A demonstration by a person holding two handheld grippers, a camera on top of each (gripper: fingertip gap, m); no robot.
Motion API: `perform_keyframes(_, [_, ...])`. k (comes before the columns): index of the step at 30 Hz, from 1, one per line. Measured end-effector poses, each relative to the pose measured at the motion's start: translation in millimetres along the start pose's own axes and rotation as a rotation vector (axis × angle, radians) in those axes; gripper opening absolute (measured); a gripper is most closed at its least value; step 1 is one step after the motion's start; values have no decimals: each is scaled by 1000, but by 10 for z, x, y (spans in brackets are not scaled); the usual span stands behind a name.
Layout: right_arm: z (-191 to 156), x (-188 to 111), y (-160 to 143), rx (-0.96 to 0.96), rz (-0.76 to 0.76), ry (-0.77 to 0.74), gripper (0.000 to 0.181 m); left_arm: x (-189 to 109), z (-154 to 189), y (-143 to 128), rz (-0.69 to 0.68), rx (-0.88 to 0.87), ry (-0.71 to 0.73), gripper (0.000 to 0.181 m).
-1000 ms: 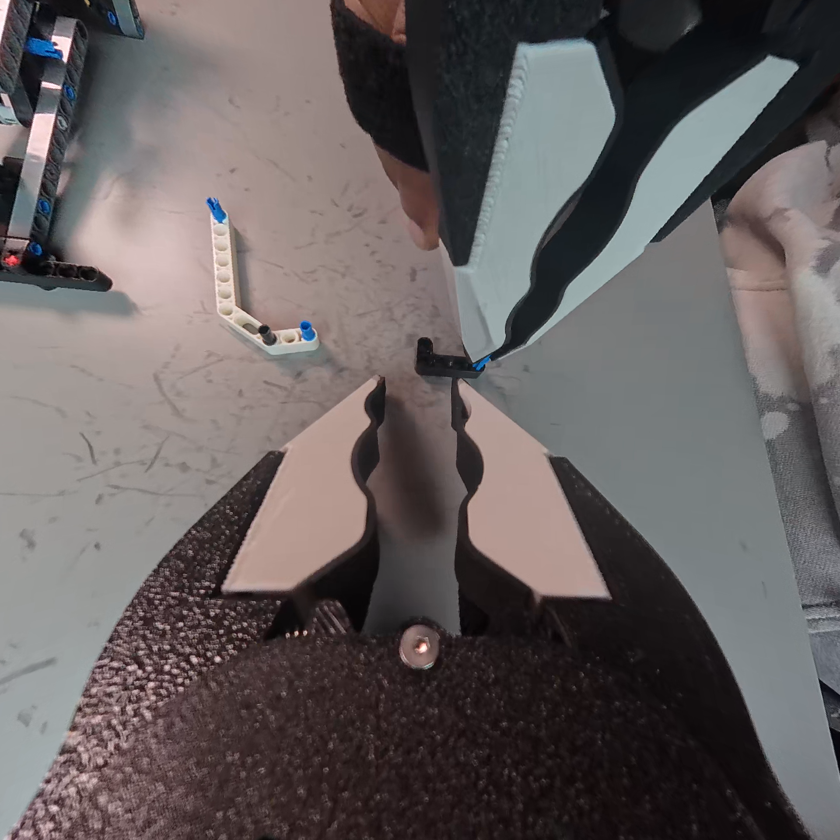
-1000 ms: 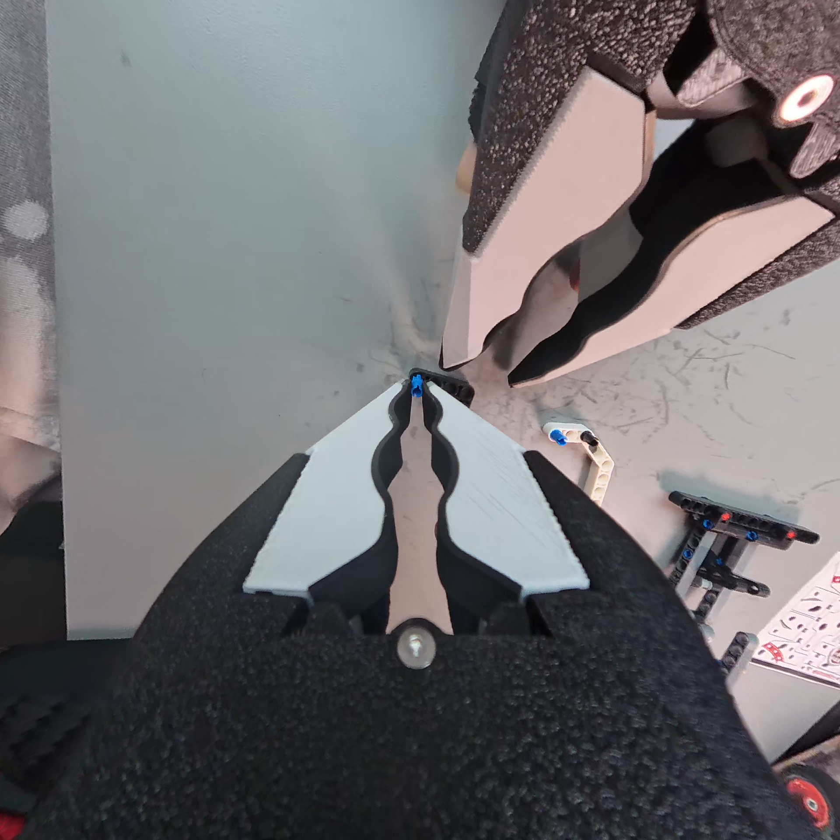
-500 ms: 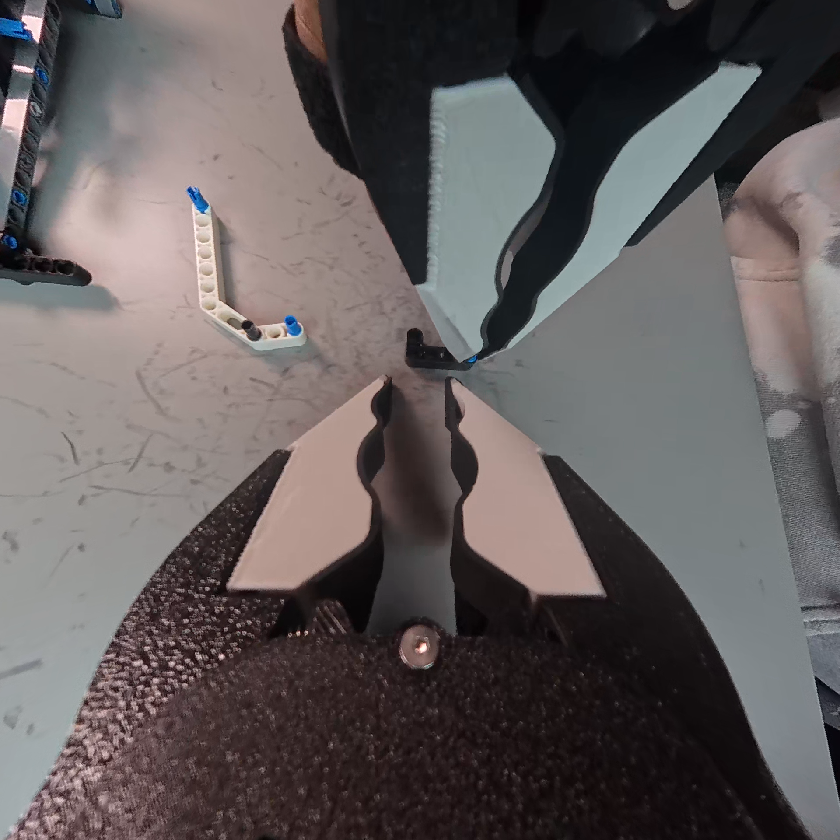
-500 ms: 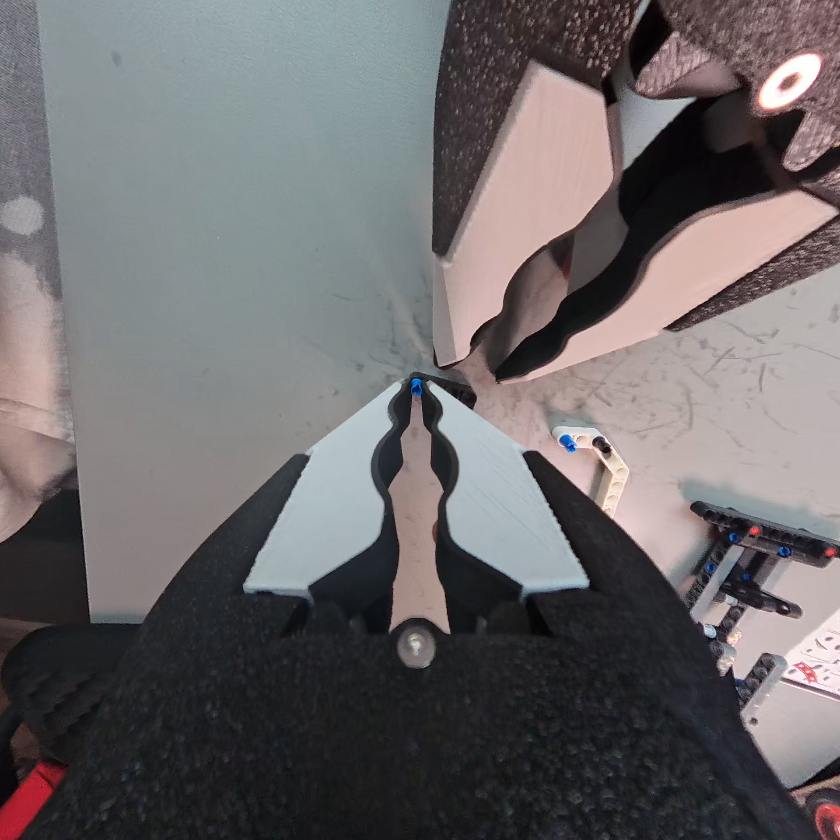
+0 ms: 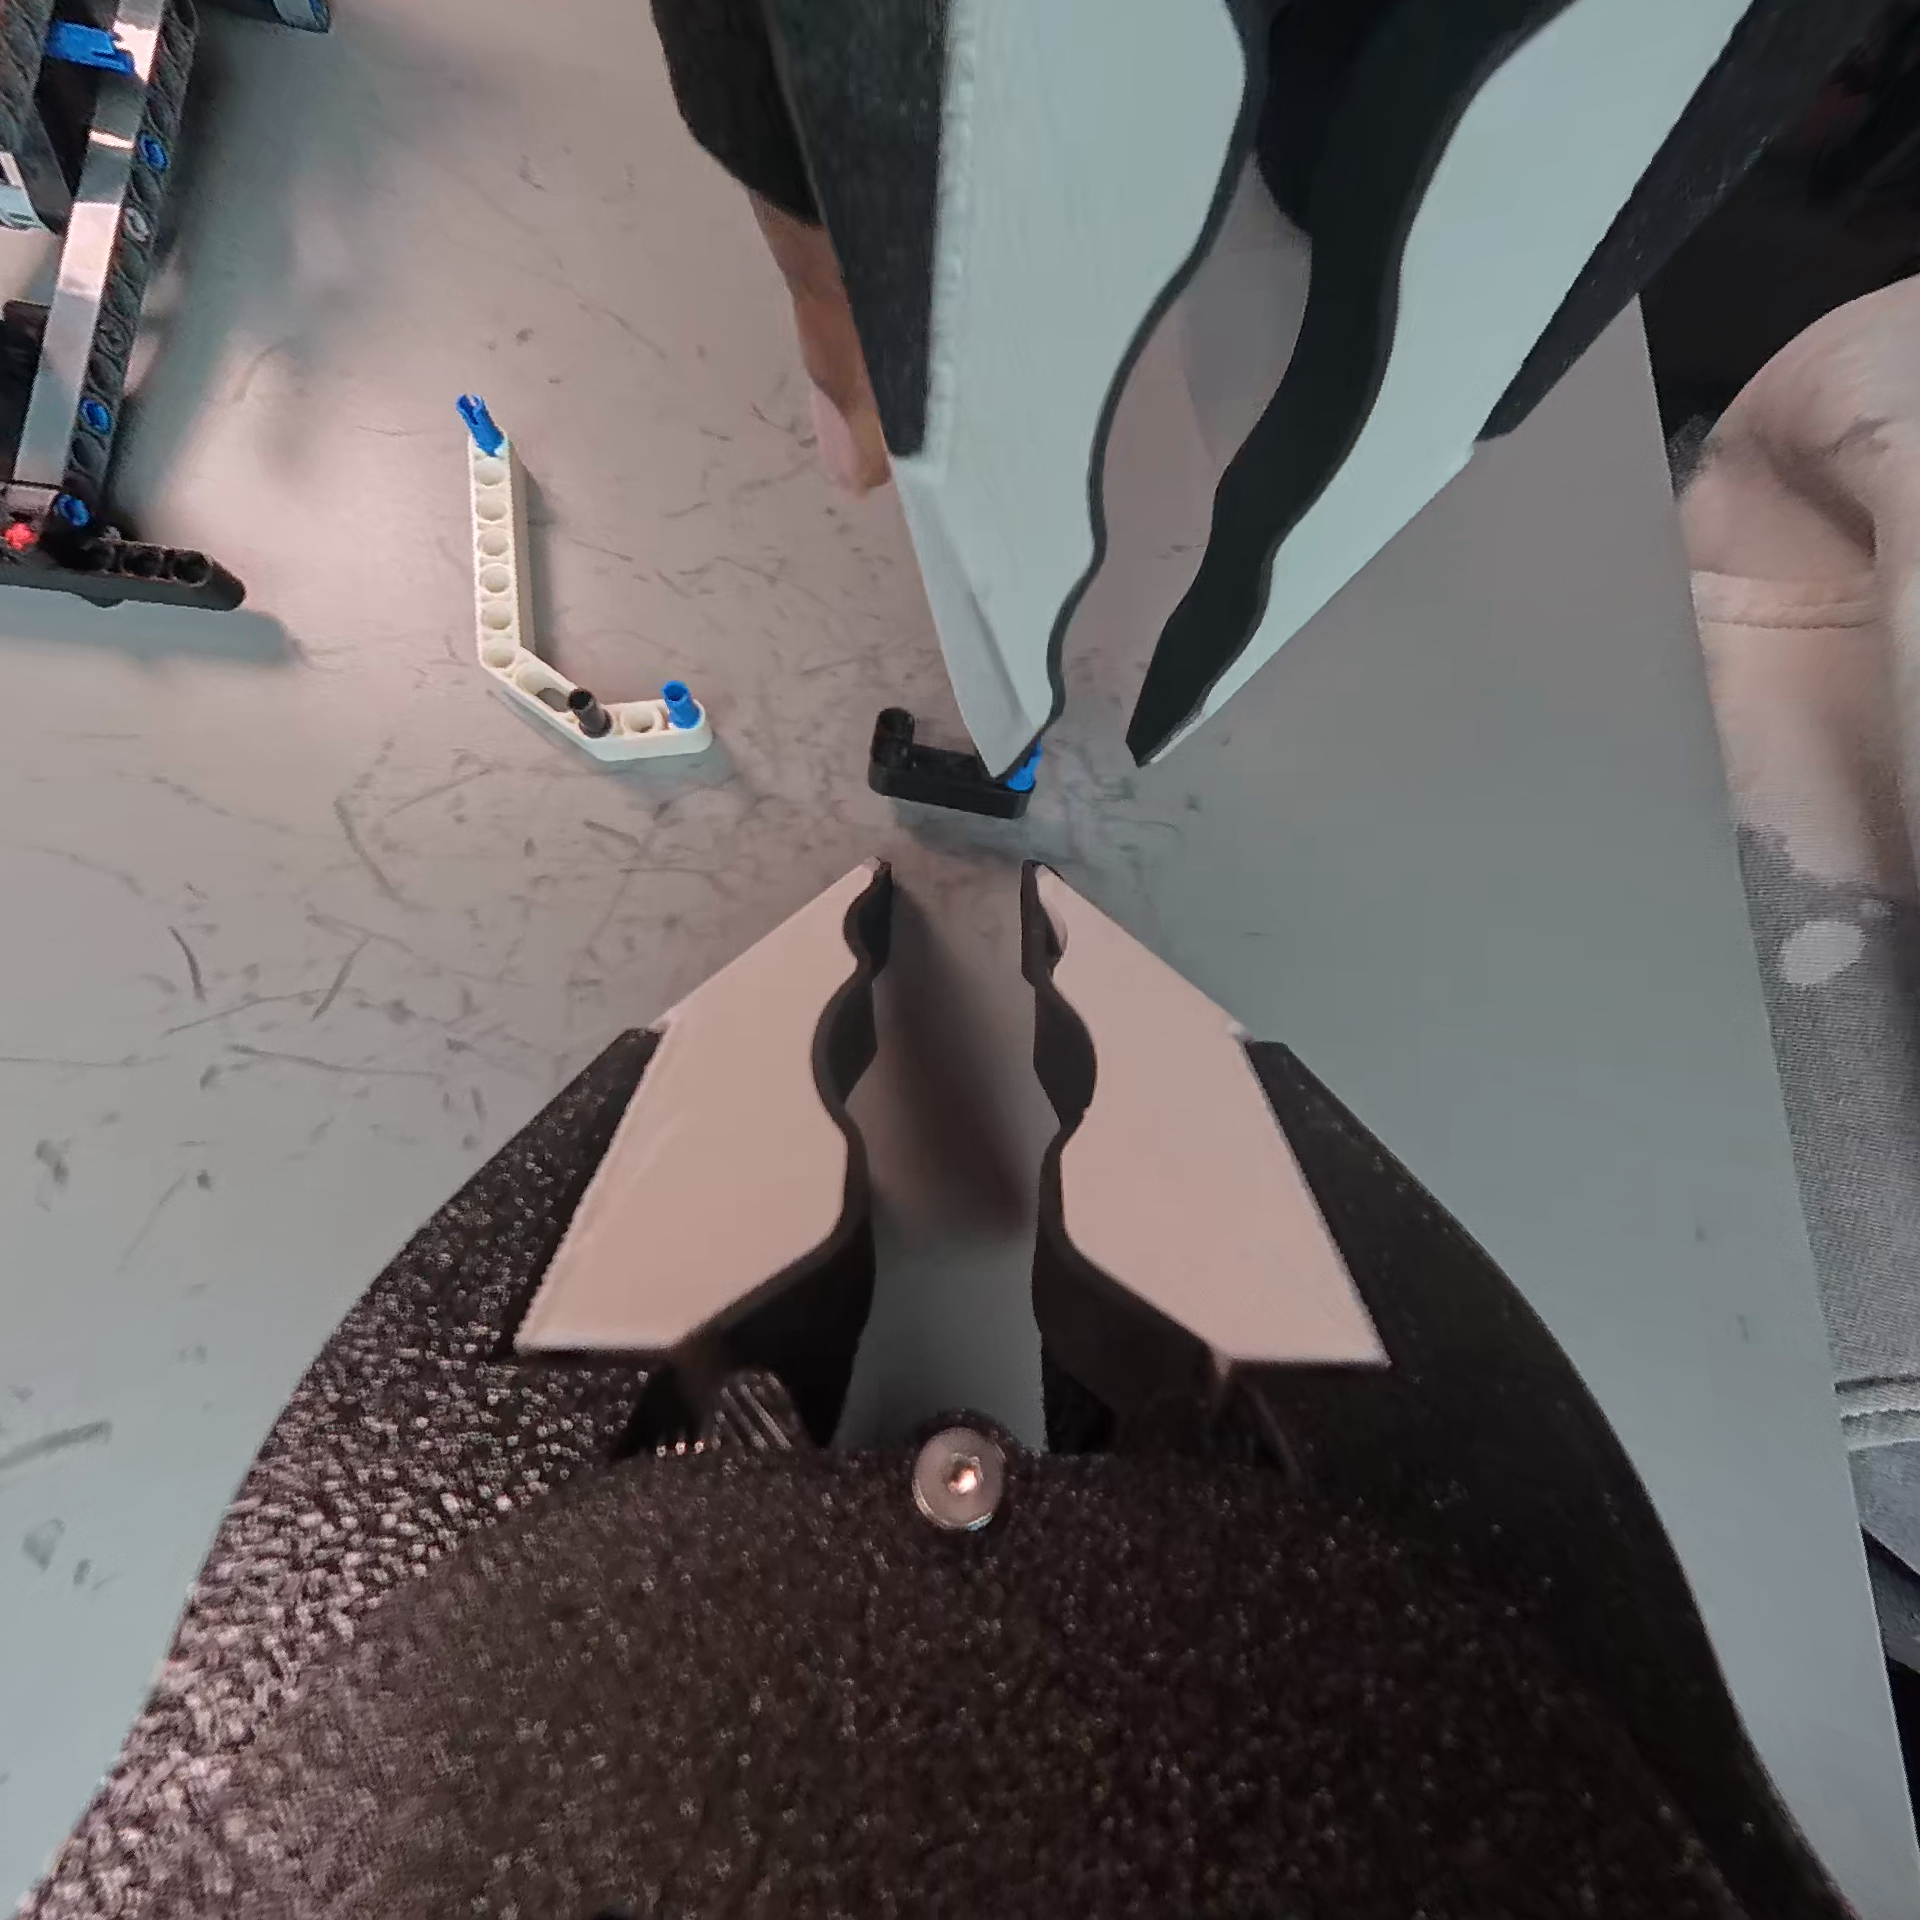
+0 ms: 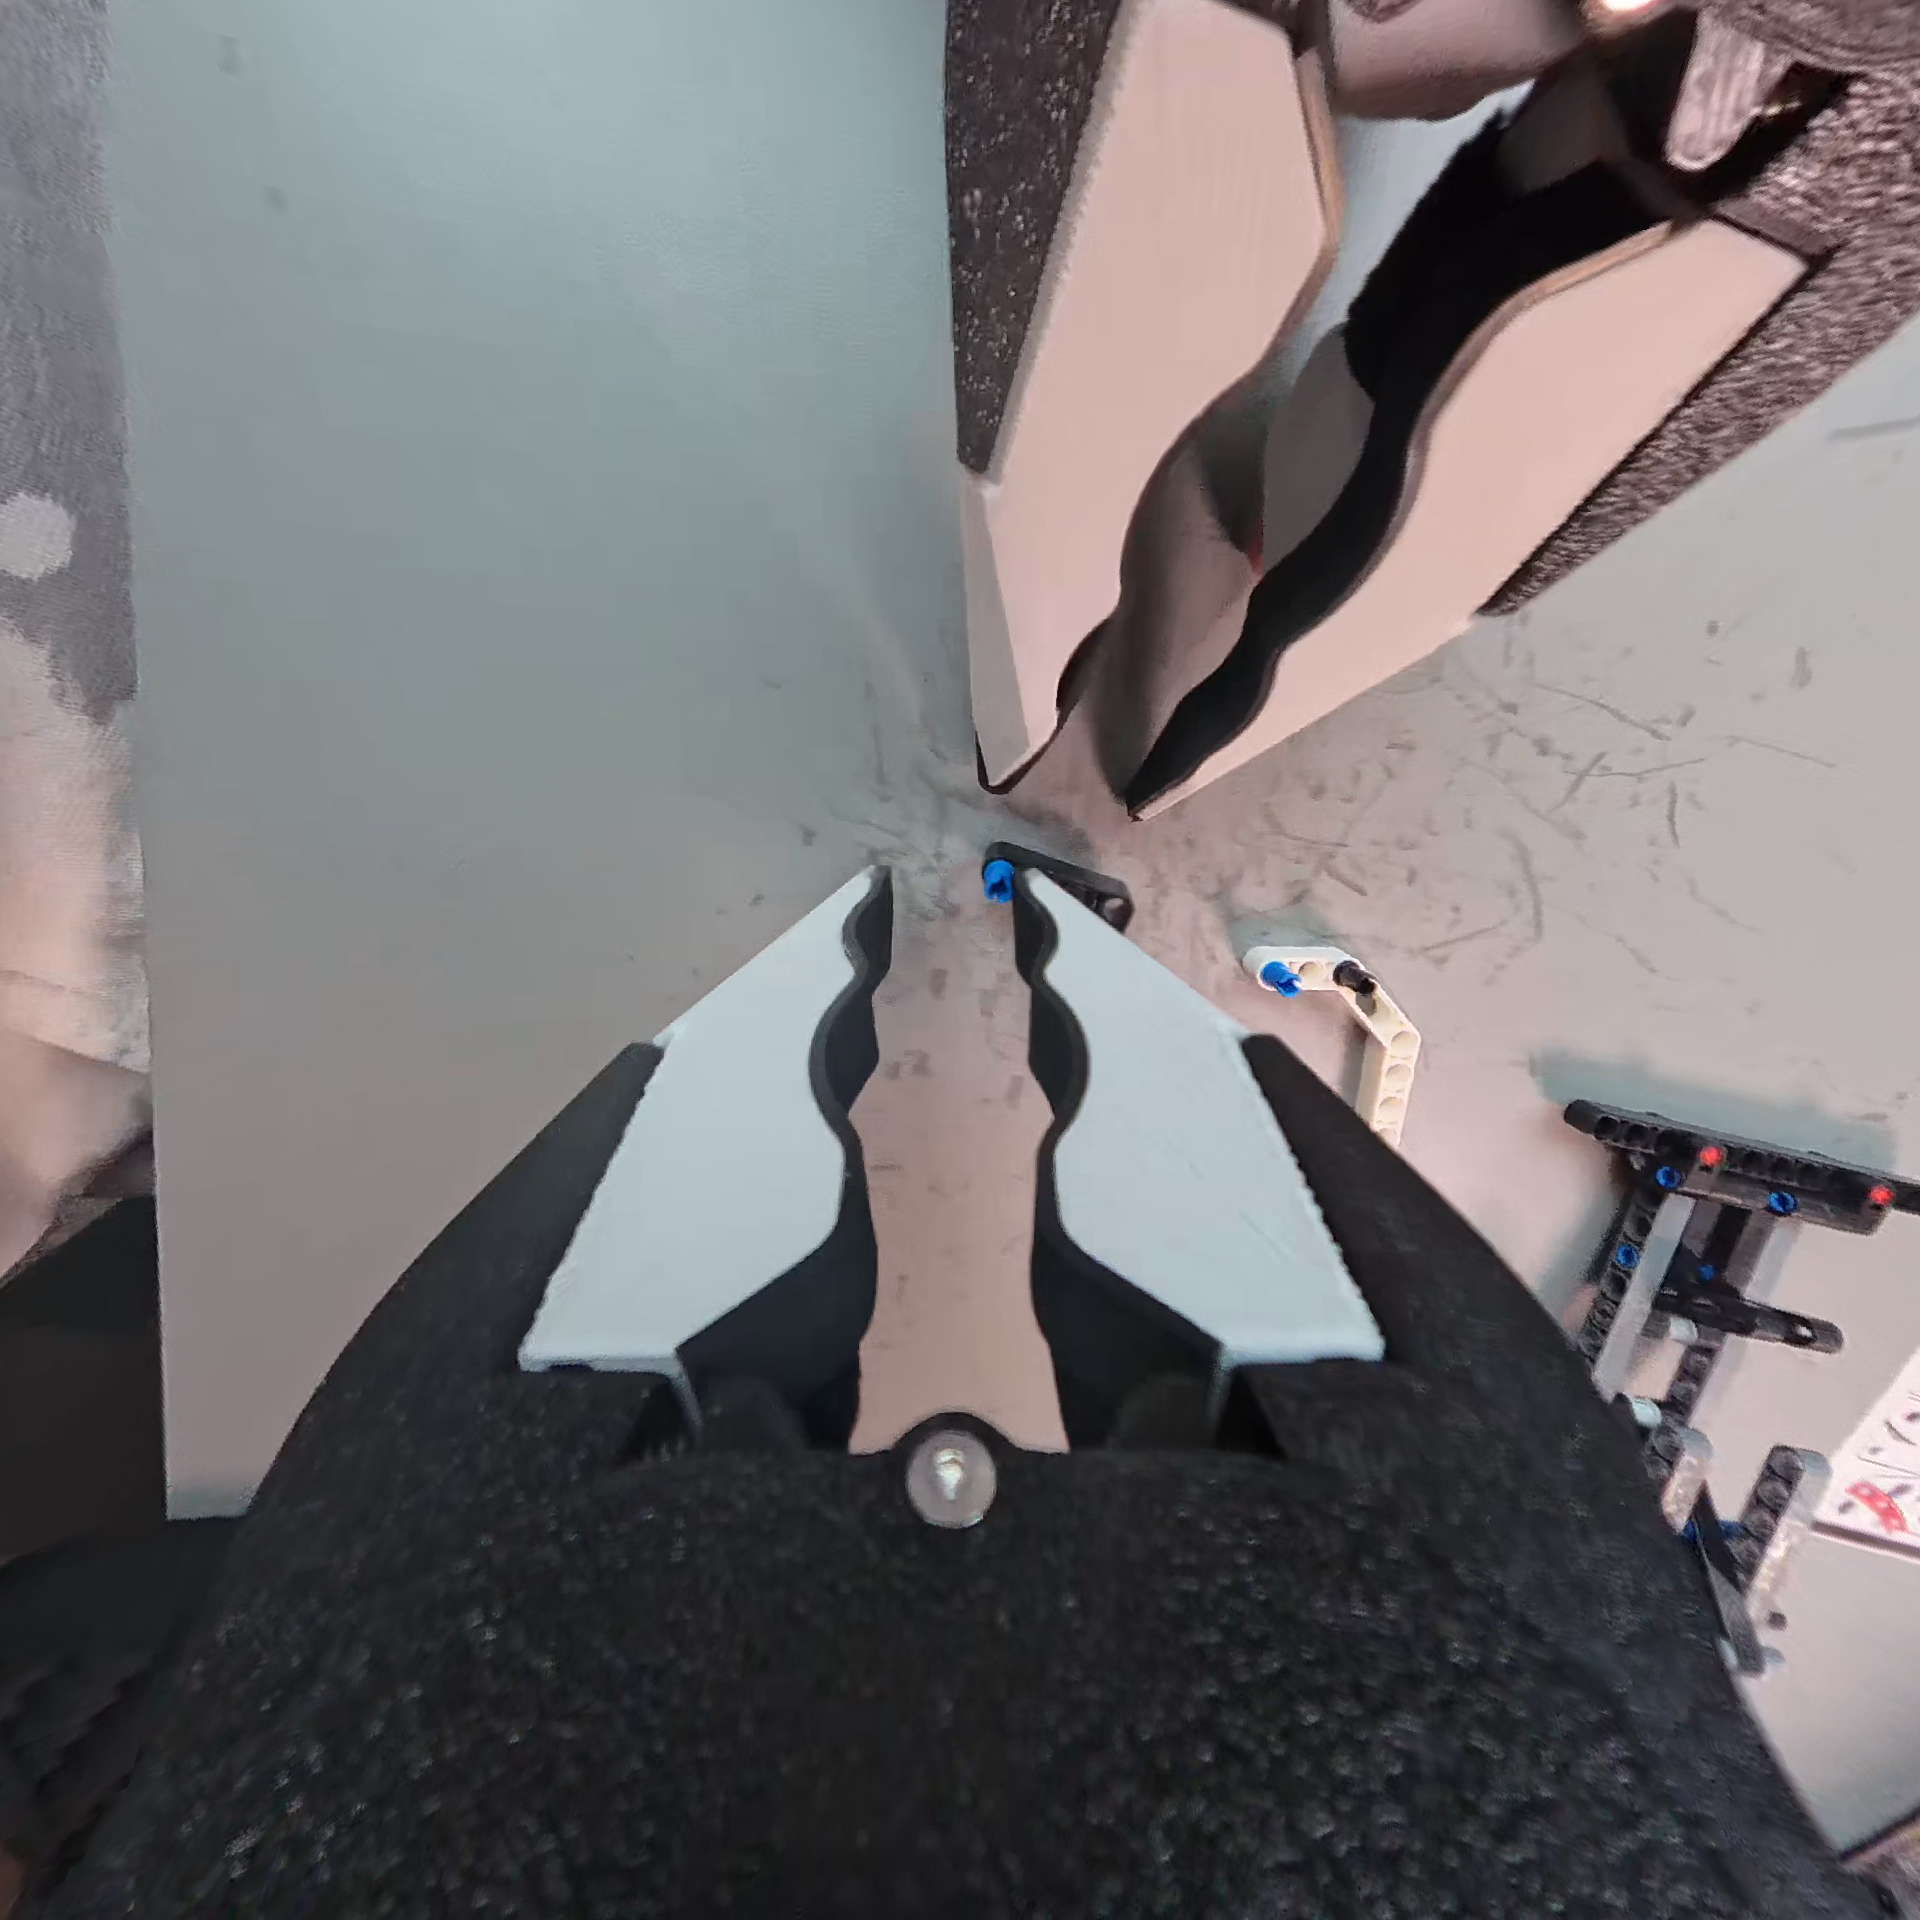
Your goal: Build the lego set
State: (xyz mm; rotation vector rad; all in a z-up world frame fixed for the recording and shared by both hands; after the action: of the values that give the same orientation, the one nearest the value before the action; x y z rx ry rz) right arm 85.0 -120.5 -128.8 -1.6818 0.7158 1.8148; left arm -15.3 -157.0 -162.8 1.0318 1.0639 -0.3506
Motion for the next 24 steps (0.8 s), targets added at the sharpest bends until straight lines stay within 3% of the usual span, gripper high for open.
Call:
perform_keyframes(4, [-31,-86,-50,25,66,-59,20,-10,0,-10,4,-4,6,25])
perform_keyframes(13, [17,24,-31,98,152,-115,1,-15,18,-36,-3,-7,17,26])
perform_keyframes(24, [51,10,17,18,47,-86,0,-14,15,-40,-3,-13,21,25])
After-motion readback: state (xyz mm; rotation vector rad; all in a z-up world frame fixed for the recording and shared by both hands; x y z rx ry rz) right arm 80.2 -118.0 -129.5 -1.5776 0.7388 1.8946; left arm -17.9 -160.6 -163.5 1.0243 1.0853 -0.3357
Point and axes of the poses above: each gripper's, where its closed fingertips meet, x out along the fingers, y out of its top, z = x × y across the jaws, the point moved 9 cm from there along -x, back along the fingers, and after that the axes turned 15 degrees about -z, right-handed, at the moved point
